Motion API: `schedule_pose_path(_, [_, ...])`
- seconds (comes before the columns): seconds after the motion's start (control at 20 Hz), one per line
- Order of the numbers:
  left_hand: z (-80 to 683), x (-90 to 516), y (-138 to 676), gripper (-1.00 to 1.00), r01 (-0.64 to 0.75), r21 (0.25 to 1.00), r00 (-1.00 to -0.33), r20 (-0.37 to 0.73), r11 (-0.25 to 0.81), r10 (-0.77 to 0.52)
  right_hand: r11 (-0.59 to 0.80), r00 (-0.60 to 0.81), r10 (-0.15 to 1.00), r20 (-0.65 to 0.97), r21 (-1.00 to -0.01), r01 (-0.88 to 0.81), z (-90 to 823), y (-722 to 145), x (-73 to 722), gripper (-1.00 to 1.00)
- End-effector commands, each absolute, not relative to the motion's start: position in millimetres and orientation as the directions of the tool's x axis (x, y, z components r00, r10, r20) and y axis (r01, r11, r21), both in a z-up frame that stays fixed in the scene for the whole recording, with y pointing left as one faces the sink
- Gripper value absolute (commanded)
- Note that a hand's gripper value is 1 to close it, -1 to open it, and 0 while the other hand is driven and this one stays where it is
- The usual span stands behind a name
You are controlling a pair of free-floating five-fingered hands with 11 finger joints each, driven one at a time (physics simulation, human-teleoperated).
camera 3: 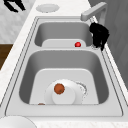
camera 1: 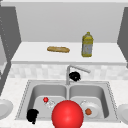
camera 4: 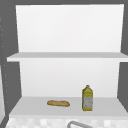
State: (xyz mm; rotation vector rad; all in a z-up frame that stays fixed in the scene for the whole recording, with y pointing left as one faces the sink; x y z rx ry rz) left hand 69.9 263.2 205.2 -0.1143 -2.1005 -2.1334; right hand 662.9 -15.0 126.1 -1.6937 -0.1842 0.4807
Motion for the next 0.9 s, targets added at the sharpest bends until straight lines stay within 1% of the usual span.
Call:
schedule_pose_path(0.0, [205.2,69.9,263.2,0.00,0.156,0.988,-0.987,0.156,-0.012,-0.050,-0.186,0.853,0.434,-0.289,-0.956,-0.229,135.4,4.3,662.9,1.00])
schedule_pose_path(0.75, [205.2,69.9,263.2,0.00,0.156,0.988,-0.987,0.156,-0.012,-0.050,-0.186,0.859,0.425,-0.287,-0.956,-0.227,134.9,6.0,662.6,1.00])
schedule_pose_path(0.85, [205.2,69.9,263.2,0.00,0.156,0.988,-0.987,0.156,-0.012,-0.050,-0.198,0.880,0.403,-0.251,-0.963,-0.184,126.6,7.8,662.6,1.00])
